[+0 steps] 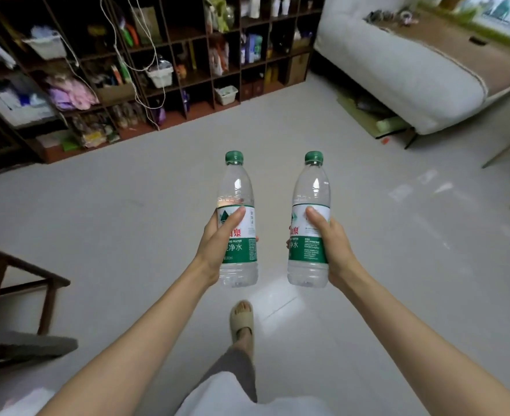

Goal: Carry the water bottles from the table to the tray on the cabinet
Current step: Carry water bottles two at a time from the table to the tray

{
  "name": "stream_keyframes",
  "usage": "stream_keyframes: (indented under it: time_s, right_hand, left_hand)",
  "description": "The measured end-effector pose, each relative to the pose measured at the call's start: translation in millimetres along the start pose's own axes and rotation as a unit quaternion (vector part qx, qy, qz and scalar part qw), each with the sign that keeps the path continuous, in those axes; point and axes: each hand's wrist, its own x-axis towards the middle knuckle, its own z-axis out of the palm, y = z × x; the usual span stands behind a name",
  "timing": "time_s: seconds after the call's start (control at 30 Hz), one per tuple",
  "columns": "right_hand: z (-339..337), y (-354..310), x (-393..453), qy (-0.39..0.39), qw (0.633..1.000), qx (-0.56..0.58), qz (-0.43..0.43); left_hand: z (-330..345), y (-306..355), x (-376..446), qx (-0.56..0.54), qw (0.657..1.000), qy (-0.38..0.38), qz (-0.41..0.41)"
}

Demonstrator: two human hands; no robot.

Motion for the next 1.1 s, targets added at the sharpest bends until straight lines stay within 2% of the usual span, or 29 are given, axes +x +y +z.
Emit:
stream_keyframes:
  time_s: [0.3,0.53,0.8,1.1]
  right_hand:
    - [8,-125,200,0.053,0.997,-0.037,-0.036]
    - [-9,-204,375,0.067,0.995,-0.045,-0.067]
    - [-15,-322,601,0.022,0.993,-0.097,-0.069]
    - [20,-428,830,-0.017,0.987,-0.128,-0.094]
  left_hand:
    - [62,130,221,0.037,0.998,-0.045,0.023]
    - [117,198,395,0.037,0.997,-0.059,0.040]
    - [176,291,597,0.022,0.998,0.006,0.065]
    - [193,398,816,-0.005,0.995,0.047,0.082]
